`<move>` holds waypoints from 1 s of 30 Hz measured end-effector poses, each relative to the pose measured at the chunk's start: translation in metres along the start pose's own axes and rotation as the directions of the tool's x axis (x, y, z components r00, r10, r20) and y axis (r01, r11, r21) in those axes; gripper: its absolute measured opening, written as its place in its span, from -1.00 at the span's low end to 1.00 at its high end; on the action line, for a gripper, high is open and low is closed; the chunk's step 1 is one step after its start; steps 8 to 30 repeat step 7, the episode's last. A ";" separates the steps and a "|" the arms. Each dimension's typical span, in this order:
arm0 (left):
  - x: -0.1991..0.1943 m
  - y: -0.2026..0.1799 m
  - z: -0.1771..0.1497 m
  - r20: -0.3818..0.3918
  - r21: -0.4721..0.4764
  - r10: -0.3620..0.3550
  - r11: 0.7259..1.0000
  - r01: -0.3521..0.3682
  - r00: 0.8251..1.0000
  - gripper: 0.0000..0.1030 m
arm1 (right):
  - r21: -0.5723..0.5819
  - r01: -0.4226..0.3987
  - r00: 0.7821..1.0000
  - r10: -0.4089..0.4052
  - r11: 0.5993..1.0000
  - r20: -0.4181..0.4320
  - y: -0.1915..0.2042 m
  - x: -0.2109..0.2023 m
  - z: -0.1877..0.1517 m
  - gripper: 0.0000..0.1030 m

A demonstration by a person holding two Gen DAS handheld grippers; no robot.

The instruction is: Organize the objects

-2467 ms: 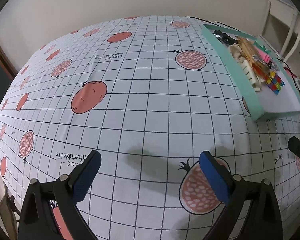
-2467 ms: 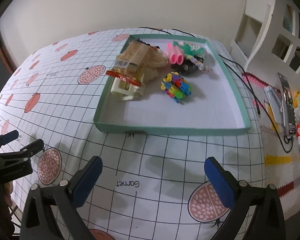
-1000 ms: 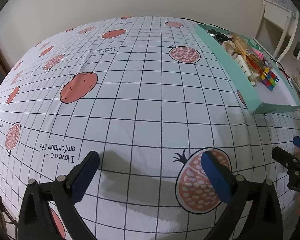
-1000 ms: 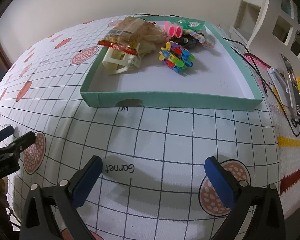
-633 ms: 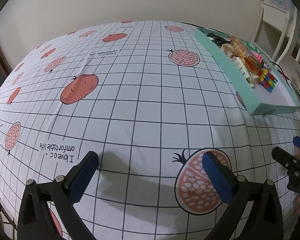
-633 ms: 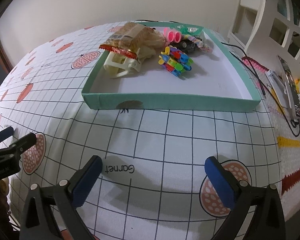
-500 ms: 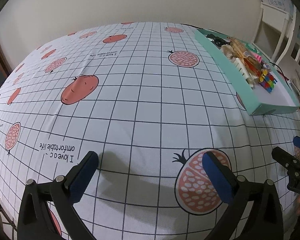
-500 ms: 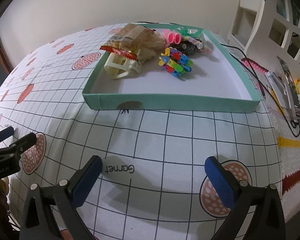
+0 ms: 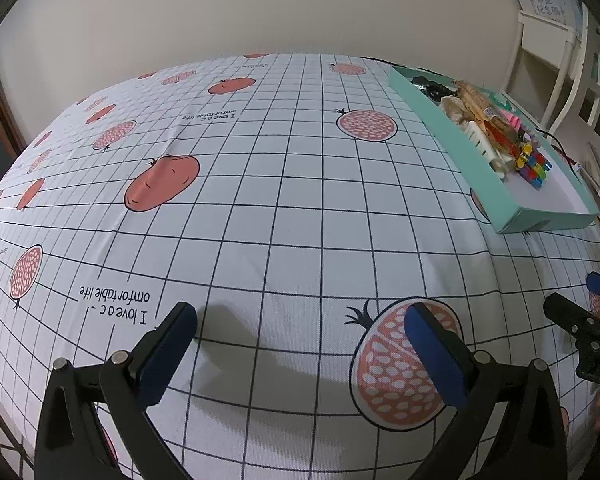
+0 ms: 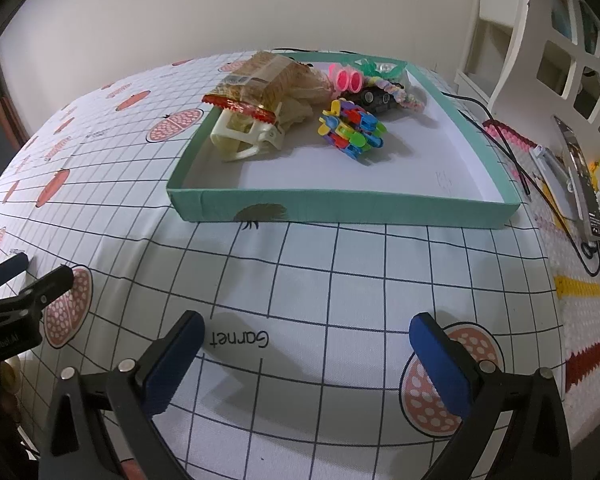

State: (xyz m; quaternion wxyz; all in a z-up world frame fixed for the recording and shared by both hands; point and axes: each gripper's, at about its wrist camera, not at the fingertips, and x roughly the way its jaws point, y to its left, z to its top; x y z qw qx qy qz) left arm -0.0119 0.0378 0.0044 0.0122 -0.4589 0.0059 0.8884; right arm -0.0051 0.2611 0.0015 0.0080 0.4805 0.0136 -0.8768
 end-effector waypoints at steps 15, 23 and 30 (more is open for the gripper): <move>0.000 0.000 0.000 0.000 0.000 0.000 1.000 0.000 1.000 1.00 | 0.000 0.000 1.000 0.000 1.000 0.001 0.001 0.000 0.000 1.00; 0.000 0.000 0.000 0.000 0.000 0.000 1.000 0.000 1.000 1.00 | 0.000 0.000 1.000 0.000 1.000 0.001 0.001 0.000 0.000 1.00; 0.000 0.000 0.000 0.000 0.000 0.000 1.000 0.000 1.000 1.00 | 0.000 0.000 1.000 0.000 1.000 0.001 0.001 0.000 0.000 1.00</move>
